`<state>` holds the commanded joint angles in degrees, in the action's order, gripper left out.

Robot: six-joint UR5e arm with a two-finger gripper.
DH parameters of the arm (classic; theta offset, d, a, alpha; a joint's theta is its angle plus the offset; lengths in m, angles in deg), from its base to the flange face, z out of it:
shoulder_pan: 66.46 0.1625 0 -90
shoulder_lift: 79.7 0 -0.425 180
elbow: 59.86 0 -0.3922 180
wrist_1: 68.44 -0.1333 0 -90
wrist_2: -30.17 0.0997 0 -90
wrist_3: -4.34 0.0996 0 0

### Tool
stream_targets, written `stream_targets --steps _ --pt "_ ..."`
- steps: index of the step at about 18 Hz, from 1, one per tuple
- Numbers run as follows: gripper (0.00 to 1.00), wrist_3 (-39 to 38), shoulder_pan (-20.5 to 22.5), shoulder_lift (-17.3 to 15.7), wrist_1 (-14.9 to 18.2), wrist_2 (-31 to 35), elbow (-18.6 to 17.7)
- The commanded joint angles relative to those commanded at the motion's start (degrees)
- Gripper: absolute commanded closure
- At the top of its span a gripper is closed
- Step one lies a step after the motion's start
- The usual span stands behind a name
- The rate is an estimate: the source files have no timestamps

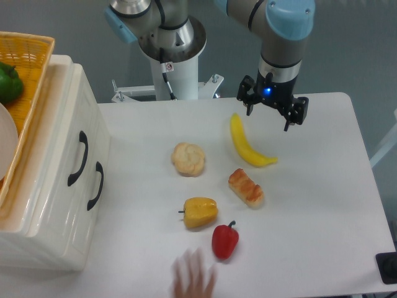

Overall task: Slide the top white drawer open
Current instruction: 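Lift the open gripper and start moving it toward the white cabinet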

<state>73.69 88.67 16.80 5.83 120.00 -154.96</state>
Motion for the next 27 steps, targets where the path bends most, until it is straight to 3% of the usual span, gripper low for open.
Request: stream_targets --steps 6,17,27 --pt "0.00 0.09 -0.09 -0.09 0.09 -0.17 0.35" --pt "0.00 -3.78 -2.11 0.18 0.00 -0.70 -2.72" --pt "0.00 -15.28 -3.86 1.32 0.00 -0.70 -1.93"
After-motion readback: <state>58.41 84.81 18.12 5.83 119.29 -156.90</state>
